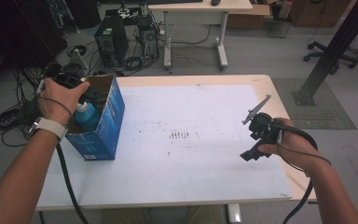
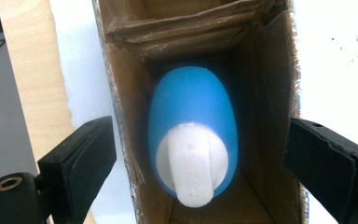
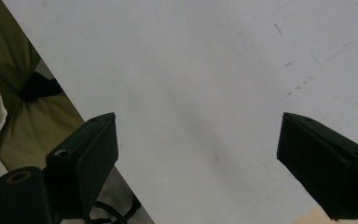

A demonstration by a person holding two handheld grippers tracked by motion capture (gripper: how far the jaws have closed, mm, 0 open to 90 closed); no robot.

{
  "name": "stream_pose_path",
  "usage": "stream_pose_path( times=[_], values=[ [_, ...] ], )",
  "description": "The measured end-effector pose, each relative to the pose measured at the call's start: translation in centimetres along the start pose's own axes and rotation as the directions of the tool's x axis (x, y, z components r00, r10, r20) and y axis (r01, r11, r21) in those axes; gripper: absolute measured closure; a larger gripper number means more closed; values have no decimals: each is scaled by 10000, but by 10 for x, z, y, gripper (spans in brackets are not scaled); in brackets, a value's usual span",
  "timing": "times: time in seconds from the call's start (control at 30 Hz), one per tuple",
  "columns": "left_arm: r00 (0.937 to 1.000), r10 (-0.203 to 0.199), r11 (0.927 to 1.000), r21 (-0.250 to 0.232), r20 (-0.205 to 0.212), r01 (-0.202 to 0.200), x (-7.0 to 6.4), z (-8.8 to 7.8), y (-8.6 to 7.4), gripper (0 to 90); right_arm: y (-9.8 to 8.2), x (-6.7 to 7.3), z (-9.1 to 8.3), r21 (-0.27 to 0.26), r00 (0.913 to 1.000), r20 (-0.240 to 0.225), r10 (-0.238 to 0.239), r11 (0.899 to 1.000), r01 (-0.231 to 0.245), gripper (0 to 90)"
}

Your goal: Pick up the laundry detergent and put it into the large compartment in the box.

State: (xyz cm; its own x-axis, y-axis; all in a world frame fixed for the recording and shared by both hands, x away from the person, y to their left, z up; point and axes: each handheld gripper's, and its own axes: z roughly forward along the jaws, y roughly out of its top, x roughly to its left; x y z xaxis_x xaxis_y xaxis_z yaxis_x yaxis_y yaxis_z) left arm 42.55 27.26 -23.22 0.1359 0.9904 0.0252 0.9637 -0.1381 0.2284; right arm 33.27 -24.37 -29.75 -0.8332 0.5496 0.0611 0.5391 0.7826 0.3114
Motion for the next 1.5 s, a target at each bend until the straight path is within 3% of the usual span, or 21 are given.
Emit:
stream_pose_path(
  times=[0.5,0.8,1.17,1.5],
  values=[
    [9970,722,9967,-384,266,-711,-3,-27,6,89,-1,1,-2,-3,10000,32,14,10000,-14,126],
    [9901,1358,9897,-512,364,-1338,-13,-44,10,89,0,1,-2,-7,10000,46,1,10000,-1,126],
    [9748,2160,9738,-844,563,-2110,-31,-63,15,87,0,2,-3,34,10000,47,88,10000,-88,126],
    [9597,2769,9575,-975,477,-2714,-54,-75,23,87,-1,2,-4,7,10000,50,43,10000,-43,126]
  ],
)
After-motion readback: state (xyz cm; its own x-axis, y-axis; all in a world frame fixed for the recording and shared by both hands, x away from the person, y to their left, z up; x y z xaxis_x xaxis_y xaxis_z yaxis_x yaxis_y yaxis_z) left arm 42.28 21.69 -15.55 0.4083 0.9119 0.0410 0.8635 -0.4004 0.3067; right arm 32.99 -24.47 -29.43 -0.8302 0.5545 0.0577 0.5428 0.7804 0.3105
